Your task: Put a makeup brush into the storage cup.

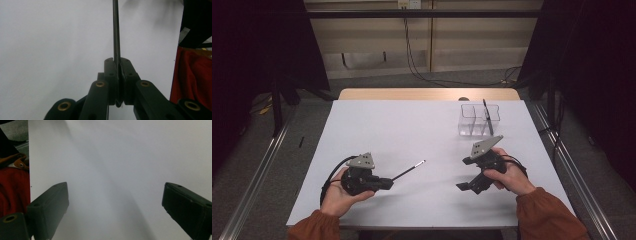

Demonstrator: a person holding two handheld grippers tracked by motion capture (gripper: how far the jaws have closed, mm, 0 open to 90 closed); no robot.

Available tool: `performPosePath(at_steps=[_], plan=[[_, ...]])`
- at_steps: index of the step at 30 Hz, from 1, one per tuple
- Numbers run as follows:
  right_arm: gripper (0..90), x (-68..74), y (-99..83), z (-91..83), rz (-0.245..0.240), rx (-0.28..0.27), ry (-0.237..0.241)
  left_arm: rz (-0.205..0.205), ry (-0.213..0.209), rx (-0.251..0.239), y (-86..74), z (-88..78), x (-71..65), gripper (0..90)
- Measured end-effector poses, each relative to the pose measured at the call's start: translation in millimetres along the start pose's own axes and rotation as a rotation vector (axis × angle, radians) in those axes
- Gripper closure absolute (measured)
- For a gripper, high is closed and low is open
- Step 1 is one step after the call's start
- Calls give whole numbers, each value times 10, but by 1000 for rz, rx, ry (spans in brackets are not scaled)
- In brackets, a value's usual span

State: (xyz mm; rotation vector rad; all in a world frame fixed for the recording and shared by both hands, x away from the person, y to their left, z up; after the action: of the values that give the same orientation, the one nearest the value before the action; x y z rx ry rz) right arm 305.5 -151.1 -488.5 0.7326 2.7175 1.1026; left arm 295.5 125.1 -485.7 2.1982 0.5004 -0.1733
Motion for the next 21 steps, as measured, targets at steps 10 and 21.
performPosePath(at_steps=[10,21], plan=[[51,37,-2,5,1,-111,-38,13,0,-34,-5,8,1,854],[45,18,50,-40,84,-275,-55,39,20,-87,-3,27,26,853]])
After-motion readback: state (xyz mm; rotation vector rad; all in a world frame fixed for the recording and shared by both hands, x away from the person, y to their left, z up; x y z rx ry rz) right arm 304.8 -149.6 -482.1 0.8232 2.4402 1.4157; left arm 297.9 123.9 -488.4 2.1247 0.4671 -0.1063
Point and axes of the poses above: each handheld gripper's, and its own axes: z roughly forward along the jaws, y roughly out of its top, x roughly to its left, the point moved 8 cm from there along z, roughly forward along the jaws, and after that the axes turned 5 degrees about -y, right-handed, at the moved point
